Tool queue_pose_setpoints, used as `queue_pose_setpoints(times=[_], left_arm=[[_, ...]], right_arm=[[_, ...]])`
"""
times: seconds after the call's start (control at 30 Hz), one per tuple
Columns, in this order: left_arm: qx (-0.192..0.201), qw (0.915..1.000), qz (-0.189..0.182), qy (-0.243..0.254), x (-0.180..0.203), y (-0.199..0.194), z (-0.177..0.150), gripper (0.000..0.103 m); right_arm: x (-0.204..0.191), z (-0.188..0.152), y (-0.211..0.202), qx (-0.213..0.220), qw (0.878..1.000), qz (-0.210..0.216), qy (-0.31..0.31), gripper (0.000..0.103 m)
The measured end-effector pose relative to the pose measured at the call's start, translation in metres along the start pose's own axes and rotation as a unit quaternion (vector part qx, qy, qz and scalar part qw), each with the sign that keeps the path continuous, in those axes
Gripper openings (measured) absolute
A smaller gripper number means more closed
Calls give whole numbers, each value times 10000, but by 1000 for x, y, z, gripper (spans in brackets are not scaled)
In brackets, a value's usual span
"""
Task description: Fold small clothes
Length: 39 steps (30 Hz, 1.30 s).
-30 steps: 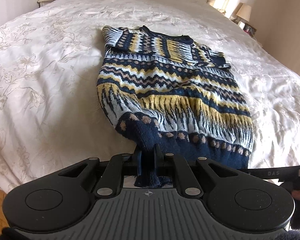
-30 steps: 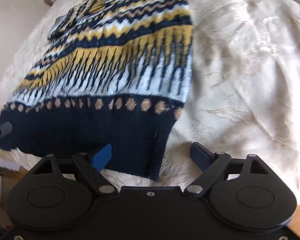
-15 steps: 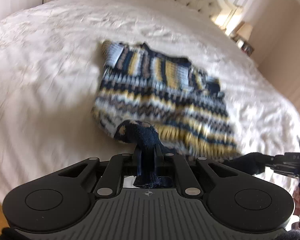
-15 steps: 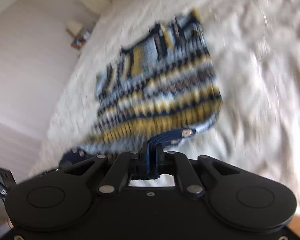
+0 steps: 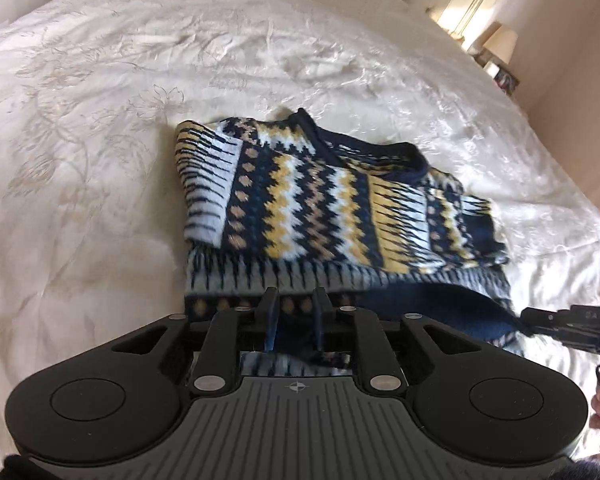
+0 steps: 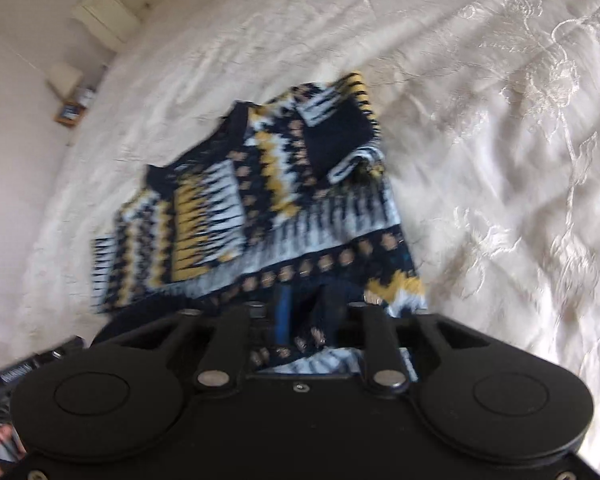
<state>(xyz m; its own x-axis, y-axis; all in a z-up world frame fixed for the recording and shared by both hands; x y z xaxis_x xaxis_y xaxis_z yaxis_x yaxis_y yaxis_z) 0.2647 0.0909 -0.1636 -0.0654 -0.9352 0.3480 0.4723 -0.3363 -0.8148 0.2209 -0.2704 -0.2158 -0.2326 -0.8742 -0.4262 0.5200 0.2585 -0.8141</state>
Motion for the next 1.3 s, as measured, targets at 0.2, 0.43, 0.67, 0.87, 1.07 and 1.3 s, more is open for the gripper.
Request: queue_pose_setpoints(times=[0.2, 0.43, 0.67, 0.87, 1.07, 1.3], left_arm=[[-111, 9979, -116, 625, -6, 2, -5, 35], [-436, 9909, 29, 1276, -8, 21, -22, 38], [-487, 9927, 269, 1068, -16, 39, -11, 41], [-724, 9889, 257, 1269, -10, 58, -5, 41], [-813, 9859, 23, 1461, 2, 65, -9, 28], [-404, 9902, 140, 1327, 9, 43, -13, 6]], right_arm=[[-1, -11, -7, 148, 9975, -469, -500, 64], [-6, -17, 5, -35, 9895, -731, -1246, 64], [-14, 1, 27, -153, 9845, -501, -1674, 64], [-8, 12, 52, -511, 9748, -363, -2140, 64], [-7, 15, 63, -804, 9732, -34, -2153, 34], [-21, 12, 38, -529, 9718, 73, -2296, 14]])
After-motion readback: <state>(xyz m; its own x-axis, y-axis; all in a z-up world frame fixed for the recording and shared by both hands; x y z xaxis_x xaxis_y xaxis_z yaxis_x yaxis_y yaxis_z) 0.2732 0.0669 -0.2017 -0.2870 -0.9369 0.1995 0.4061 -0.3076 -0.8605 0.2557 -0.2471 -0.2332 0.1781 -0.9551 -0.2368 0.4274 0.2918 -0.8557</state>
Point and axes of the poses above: each gripper's, at about its wrist camera, not at the fingertips, and y roughly the way its jaws point, x to its right, z to its top, the point moved 7 cm from there along y, roughly the way its jaws point, and after that the axes turned 6 degrees about -y, right-handed, at the moved point
